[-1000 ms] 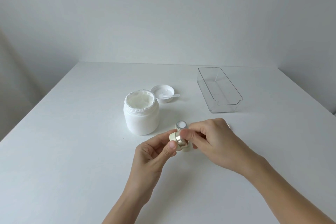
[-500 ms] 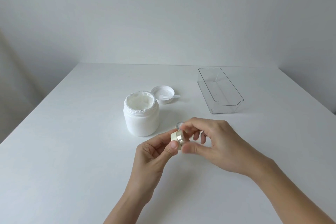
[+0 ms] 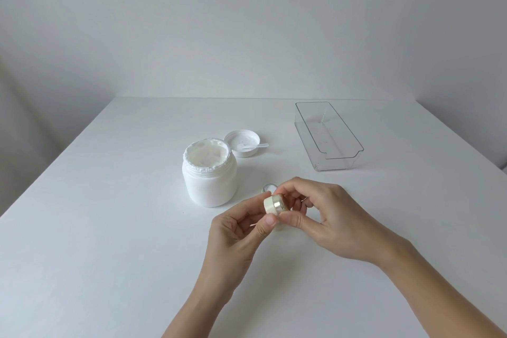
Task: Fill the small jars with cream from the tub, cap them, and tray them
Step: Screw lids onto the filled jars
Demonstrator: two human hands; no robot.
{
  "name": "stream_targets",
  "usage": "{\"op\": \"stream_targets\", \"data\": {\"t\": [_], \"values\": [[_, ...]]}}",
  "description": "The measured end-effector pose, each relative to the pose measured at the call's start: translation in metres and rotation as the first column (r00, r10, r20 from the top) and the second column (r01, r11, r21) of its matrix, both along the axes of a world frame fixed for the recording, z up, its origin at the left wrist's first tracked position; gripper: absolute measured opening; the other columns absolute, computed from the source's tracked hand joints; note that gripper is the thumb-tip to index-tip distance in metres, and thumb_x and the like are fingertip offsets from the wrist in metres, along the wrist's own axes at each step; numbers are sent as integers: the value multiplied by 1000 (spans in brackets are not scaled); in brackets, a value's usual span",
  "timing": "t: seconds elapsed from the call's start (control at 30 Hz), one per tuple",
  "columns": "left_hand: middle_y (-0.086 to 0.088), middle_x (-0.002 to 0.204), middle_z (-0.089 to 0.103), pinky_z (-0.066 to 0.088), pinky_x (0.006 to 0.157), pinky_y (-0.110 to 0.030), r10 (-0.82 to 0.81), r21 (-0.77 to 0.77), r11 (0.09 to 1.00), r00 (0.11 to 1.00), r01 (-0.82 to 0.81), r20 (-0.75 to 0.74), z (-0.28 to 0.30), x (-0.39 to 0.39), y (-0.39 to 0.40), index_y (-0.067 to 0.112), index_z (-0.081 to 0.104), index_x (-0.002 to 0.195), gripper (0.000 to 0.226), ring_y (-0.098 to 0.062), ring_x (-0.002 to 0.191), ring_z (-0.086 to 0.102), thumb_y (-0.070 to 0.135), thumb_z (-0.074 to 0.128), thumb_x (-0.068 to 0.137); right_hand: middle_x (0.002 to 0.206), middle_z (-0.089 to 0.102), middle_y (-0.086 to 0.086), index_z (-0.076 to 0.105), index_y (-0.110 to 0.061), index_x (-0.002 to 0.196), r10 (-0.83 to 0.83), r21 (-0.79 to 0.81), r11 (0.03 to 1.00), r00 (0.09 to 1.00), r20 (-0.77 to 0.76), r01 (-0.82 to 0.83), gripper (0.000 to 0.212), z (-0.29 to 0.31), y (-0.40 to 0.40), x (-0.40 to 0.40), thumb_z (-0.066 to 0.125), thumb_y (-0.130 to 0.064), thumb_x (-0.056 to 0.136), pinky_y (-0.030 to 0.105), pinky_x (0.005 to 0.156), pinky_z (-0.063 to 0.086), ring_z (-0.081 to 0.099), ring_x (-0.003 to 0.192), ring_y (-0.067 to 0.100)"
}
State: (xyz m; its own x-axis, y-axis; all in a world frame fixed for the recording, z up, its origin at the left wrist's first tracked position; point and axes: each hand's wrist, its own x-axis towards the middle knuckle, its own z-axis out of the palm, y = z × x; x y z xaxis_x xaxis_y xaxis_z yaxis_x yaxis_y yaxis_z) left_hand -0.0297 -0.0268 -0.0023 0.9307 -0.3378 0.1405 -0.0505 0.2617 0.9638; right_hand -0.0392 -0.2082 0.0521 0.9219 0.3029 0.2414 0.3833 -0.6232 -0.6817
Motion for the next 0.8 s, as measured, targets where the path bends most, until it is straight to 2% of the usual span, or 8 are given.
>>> {"op": "stream_targets", "data": {"t": [0.07, 0.13, 0.2, 0.27, 0.33, 0.5, 0.6, 0.8], "values": [[10, 104, 74, 53, 83, -19, 110, 213, 969, 989, -129, 99, -3, 2, 1, 32, 66, 118, 47, -10, 101, 68, 27, 83, 75, 92, 59, -15, 56, -30, 104, -65, -58, 996, 997, 35, 67, 16, -3, -11, 5, 61, -33, 89, 15, 77, 44, 56, 88, 7], [18, 105, 65, 45, 82, -8, 167, 477, 838, 957, -265, 237, -8, 4, 1, 44, 60, 115, 58, 1, 99, 60, 33, 89, 67, 100, 54, -14, 52, -31, 111, -135, -203, 968, 989, 61, 145, 20, -8, -25, 13, 57, -30, 91, 16, 83, 40, 50, 95, 4], [20, 111, 56, 40, 81, -4, 140, 637, 713, 950, -292, 279, -11, 4, -2, 35, 59, 120, 63, 6, 97, 54, 37, 89, 65, 105, 49, -11, 49, -30, 116, -175, -338, 924, 984, 40, 178, 24, -16, -36, 19, 55, -26, 93, 19, 87, 36, 44, 101, 10], [16, 112, 51, 42, 92, -17, 111, 728, 628, 957, -275, 266, -15, 4, -7, 25, 58, 125, 66, -2, 100, 52, 41, 86, 67, 105, 47, -9, 47, -28, 120, -162, -439, 884, 986, 30, 159, 26, -25, -38, 21, 54, -23, 94, 22, 89, 37, 40, 103, 13], [15, 114, 49, 41, 98, -34, 89, 781, 566, 961, -265, 261, -17, 5, -13, 25, 56, 126, 66, -11, 108, 52, 45, 83, 69, 106, 47, -7, 47, -27, 122, -139, -489, 863, 990, 18, 130, 27, -32, -36, 23, 52, -24, 96, 24, 93, 38, 38, 103, 14], [12, 109, 52, 27, 83, -27, 71, 823, 495, 957, -278, 280, -17, 11, -24, 28, 58, 117, 52, -14, 108, 52, 48, 77, 74, 115, 50, -4, 42, -30, 137, -238, -415, 887, 971, -33, 203, 46, -25, -42, 18, 57, -32, 93, 27, 99, 34, 38, 113, 15], [11, 102, 54, 26, 77, -28, 88, 827, 461, 944, -322, 318, -18, 14, -27, 29, 60, 107, 38, -16, 104, 53, 47, 73, 76, 116, 50, -6, 45, -28, 134, -405, -352, 861, 913, -38, 367, 49, -14, -62, 7, 62, -31, 89, 24, 88, 33, 40, 114, 15], [10, 101, 57, 31, 76, -30, 69, 790, 495, 922, -362, 380, -21, 12, -27, 27, 61, 102, 30, -16, 97, 54, 40, 74, 79, 116, 45, -6, 47, -26, 125, -542, -488, 797, 777, -319, 356, 58, -20, -76, -14, 73, -40, 76, 28, 79, 38, 42, 112, 12]]}}
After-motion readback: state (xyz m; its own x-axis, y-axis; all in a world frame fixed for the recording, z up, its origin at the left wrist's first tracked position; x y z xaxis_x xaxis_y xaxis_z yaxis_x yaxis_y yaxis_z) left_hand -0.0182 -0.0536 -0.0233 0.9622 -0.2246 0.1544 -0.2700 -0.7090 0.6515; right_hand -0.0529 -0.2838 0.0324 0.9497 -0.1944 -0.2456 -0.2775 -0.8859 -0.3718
